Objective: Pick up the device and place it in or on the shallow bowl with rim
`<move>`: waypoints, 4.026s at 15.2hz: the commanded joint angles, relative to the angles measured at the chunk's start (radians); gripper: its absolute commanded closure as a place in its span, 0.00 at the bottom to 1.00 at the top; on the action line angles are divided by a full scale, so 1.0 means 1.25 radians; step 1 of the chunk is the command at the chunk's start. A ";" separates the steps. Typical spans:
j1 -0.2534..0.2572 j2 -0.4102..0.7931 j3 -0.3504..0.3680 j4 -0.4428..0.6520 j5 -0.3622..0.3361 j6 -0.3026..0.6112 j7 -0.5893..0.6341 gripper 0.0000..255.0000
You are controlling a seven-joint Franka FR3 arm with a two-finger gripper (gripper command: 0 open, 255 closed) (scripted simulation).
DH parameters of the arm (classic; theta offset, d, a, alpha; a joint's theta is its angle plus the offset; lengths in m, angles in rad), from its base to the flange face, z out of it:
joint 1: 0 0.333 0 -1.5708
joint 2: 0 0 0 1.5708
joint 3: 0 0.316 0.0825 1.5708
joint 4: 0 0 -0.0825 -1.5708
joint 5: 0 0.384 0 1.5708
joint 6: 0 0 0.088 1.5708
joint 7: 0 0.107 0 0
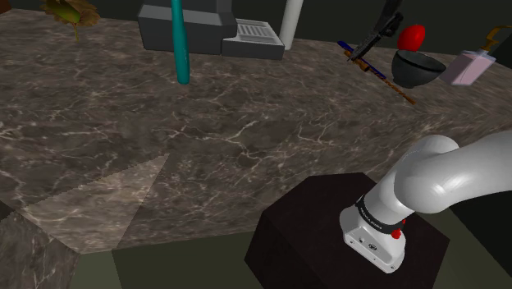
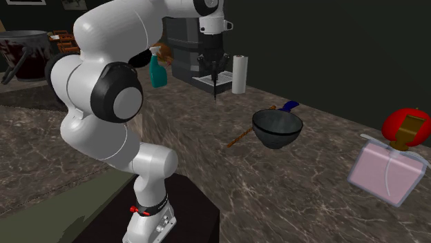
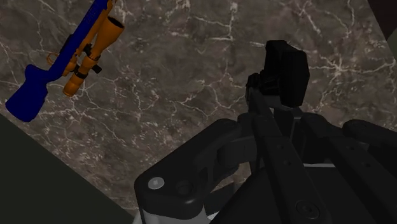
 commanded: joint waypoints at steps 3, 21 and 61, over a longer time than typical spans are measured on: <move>0.002 0.017 0.001 0.049 0.003 -0.031 -0.005 1.00; -0.017 0.116 -0.341 0.260 -0.091 -0.061 -0.401 1.00; -0.017 0.138 -0.457 0.230 -0.100 0.020 -0.500 0.00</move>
